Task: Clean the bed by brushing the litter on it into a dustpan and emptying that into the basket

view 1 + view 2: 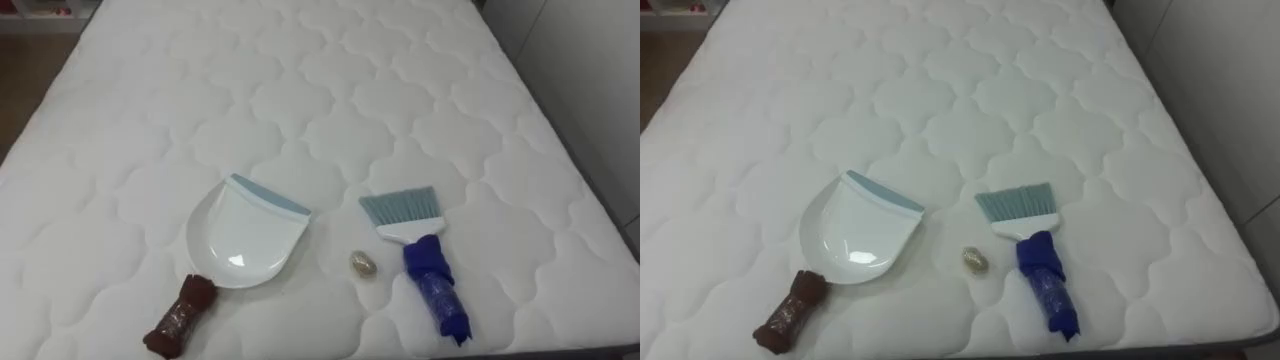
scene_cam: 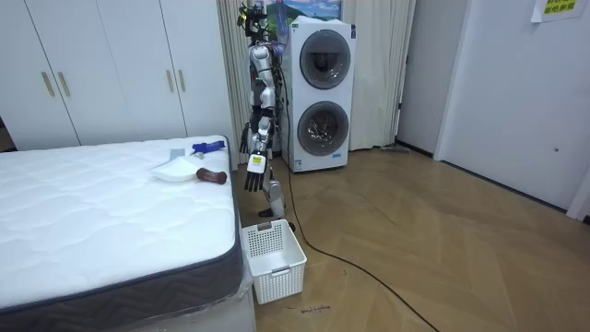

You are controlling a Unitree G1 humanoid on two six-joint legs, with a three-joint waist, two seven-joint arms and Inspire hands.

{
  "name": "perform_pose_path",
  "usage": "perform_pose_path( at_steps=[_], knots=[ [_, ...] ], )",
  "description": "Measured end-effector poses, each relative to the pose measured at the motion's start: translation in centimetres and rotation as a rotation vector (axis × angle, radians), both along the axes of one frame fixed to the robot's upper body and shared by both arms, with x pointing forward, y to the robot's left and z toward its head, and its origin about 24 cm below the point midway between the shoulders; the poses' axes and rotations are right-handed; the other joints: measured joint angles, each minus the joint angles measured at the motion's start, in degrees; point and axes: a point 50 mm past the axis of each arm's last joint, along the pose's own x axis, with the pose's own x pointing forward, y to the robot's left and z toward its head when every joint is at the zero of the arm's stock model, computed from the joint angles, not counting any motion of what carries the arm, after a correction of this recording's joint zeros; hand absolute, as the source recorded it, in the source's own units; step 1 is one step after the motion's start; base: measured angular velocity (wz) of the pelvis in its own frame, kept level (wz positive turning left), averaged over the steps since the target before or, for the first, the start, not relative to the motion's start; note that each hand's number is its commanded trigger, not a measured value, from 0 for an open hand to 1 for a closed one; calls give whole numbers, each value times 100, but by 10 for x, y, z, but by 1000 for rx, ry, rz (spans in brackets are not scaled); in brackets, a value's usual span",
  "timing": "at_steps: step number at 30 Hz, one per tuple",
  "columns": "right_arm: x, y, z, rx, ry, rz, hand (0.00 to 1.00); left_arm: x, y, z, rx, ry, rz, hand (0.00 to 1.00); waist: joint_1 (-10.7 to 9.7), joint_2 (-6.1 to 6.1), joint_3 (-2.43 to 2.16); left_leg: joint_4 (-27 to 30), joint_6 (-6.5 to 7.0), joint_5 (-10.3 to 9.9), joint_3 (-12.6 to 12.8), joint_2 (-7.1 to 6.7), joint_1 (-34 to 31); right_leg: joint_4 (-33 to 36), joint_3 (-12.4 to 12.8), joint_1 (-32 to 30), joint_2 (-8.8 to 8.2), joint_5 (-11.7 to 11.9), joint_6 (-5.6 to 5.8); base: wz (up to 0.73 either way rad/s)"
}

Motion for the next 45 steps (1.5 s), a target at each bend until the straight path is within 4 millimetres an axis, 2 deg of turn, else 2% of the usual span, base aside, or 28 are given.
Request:
perform_pose_path(
  at_steps=[10,17,20,23,25,28,33,41,45],
  knots=[
    [-2,0,-1,2,7,-4,0,-2,0,0,-4,3,10,0,7,-34,4,-8,-2,-1,-2,2,1,-8,-22,9,0,0,0,0],
    [-3,1,-1,0,11,-17,0,-17,0,-1,-7,29,53,0,54,-31,3,-15,-13,-8,8,22,31,-5,-26,37,13,0,0,0],
    [-4,0,-1,-6,12,-25,0,-15,1,0,8,14,55,0,75,-43,8,-3,-14,-8,2,21,43,-3,-29,54,13,0,0,0],
    [-4,0,-1,-9,13,-16,0,-10,5,2,54,-27,74,0,104,-60,-4,-2,-18,-11,-10,19,33,-17,-34,54,13,0,0,0],
    [-4,0,-1,-10,12,-11,0,-4,8,5,75,-78,108,0,104,-63,0,0,-18,-11,-31,19,32,-21,-46,56,13,0,0,2],
    [-2,0,0,-13,1,3,0,14,15,13,116,-211,171,0,128,-86,6,2,-18,-11,-61,16,-6,-25,-87,40,12,0,0,7],
    [2,0,1,-21,-29,37,0,46,28,31,202,-434,254,0,146,-57,3,50,-16,-9,-85,10,-13,-12,-97,50,0,0,-1,0],
    [9,-2,3,-24,-64,65,0,86,27,63,278,-714,224,0,117,-25,-13,70,-16,-9,-166,4,-56,-2,-144,-2,-6,0,-1,3],
    [13,-1,4,-22,-76,74,0,105,20,71,260,-783,179,0,112,8,-16,74,-15,-8,-176,-2,-73,-12,-144,-9,-9,0,-1,0]
  ],
)
